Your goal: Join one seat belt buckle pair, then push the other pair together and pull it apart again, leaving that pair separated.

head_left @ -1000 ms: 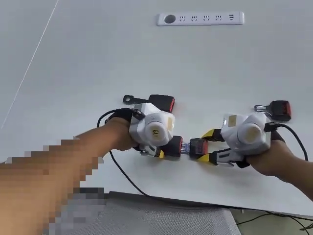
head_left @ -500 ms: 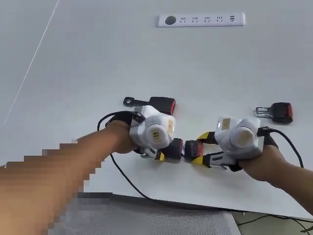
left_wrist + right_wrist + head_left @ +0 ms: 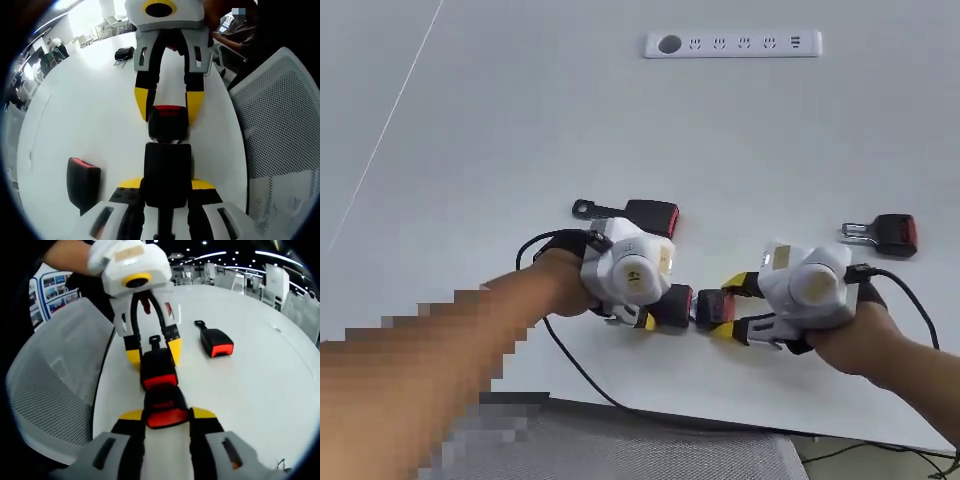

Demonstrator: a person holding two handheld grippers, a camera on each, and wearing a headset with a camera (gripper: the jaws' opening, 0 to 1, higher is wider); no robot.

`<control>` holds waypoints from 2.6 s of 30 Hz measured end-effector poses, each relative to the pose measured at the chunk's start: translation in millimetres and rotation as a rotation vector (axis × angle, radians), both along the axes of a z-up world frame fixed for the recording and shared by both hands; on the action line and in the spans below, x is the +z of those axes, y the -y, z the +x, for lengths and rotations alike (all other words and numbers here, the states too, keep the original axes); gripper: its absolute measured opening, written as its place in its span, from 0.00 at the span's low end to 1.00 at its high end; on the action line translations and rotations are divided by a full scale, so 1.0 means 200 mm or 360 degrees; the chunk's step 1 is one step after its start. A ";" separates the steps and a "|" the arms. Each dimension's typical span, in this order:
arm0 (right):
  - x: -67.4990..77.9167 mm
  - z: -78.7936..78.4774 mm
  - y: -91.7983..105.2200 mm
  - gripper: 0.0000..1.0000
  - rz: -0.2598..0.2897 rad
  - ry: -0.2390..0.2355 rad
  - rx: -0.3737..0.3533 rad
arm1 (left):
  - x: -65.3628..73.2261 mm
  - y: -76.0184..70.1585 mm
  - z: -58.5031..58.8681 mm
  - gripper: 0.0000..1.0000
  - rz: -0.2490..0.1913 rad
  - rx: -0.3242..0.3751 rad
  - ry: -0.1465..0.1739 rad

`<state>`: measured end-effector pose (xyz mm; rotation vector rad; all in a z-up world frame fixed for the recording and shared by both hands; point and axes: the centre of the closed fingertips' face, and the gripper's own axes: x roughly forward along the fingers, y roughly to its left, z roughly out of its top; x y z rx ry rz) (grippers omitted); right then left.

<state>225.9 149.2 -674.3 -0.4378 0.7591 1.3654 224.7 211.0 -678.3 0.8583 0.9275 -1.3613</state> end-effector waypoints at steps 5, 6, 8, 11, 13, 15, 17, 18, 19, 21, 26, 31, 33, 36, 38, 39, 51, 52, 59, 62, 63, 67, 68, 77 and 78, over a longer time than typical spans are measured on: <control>0.01 0.00 0.01 0.33 0.0034 -0.0007 -0.0011 | 0.00 0.00 0.00 0.34 -0.0034 0.0008 -0.0003; 0.01 0.01 0.01 0.33 0.0040 -0.0009 -0.0011 | 0.00 0.00 0.00 0.34 -0.0045 0.0006 -0.0007; 0.01 0.00 0.01 0.33 0.0048 -0.0008 -0.0005 | 0.00 0.00 0.00 0.34 -0.0075 0.0007 -0.0013; 0.01 0.00 0.01 0.33 0.0062 0.0001 0.0007 | 0.01 0.00 0.00 0.34 -0.0115 0.0010 -0.0015; 0.01 0.00 0.01 0.32 0.0084 -0.0002 0.0008 | 0.01 0.00 0.00 0.34 -0.0135 0.0014 -0.0013; 0.01 0.00 0.02 0.32 0.0097 0.0004 0.0022 | 0.01 0.00 0.00 0.34 -0.0170 0.0020 -0.0007; 0.01 0.00 0.02 0.32 0.0112 0.0001 0.0028 | 0.01 0.00 0.00 0.34 -0.0199 0.0019 -0.0001; 0.01 0.00 0.02 0.32 0.0120 0.0004 0.0033 | 0.01 0.00 0.00 0.33 -0.0215 0.0021 0.0002; 0.02 0.00 0.02 0.32 0.0127 0.0003 0.0032 | 0.01 0.00 0.00 0.33 -0.0225 0.0018 0.0004; 0.02 -0.01 0.03 0.32 0.0143 0.0009 0.0033 | 0.01 0.00 0.00 0.33 -0.0248 0.0026 0.0006; 0.02 -0.01 0.03 0.32 0.0170 0.0020 0.0030 | 0.01 0.00 0.00 0.33 -0.0287 0.0028 0.0019; 0.03 -0.01 0.03 0.31 0.0188 0.0032 0.0035 | 0.02 0.01 0.00 0.33 -0.0305 0.0020 0.0026; 0.03 -0.01 0.03 0.31 0.0197 0.0032 0.0031 | 0.02 0.01 0.00 0.33 -0.0316 0.0026 0.0026; 0.03 -0.01 0.03 0.31 0.0244 -0.0011 -0.0020 | 0.02 0.00 0.00 0.33 -0.0327 0.0034 0.0021; 0.03 -0.01 0.03 0.31 0.0243 0.0004 -0.0012 | 0.02 0.00 0.00 0.33 -0.0336 0.0035 0.0021; 0.03 -0.01 0.03 0.31 0.0243 0.0002 -0.0013 | 0.02 0.00 0.00 0.33 -0.0340 0.0036 0.0022; 0.03 -0.02 0.03 0.31 0.0219 0.0098 0.0039 | 0.03 0.00 -0.01 0.33 -0.0364 0.0009 -0.0001; 0.03 -0.02 0.03 0.31 0.0219 0.0099 0.0039 | 0.03 0.00 -0.01 0.33 -0.0364 0.0009 0.0001; 0.02 -0.02 0.03 0.31 0.0217 0.0111 0.0042 | 0.03 0.01 -0.01 0.33 -0.0366 0.0008 0.0005; 0.02 -0.02 0.03 0.32 0.0214 0.0109 0.0036 | 0.03 0.01 -0.01 0.33 -0.0365 0.0015 0.0003; 0.02 -0.02 0.03 0.32 0.0208 0.0112 0.0042 | 0.03 0.01 -0.01 0.33 -0.0364 0.0022 -0.0003; 0.02 -0.03 0.02 0.33 0.0182 0.0118 0.0043 | 0.03 0.00 -0.01 0.34 -0.0309 -0.0054 0.0004; 0.02 -0.03 0.02 0.33 0.0175 0.0124 0.0050 | 0.03 0.00 -0.01 0.34 -0.0294 -0.0063 0.0008; 0.03 -0.04 0.03 0.34 0.0095 0.0208 0.0090 | 0.03 0.01 -0.03 0.40 -0.0237 0.0027 -0.0051; 0.04 -0.03 0.04 0.35 0.0076 0.0215 0.0054 | 0.03 0.01 -0.03 0.41 -0.0236 0.0063 -0.0044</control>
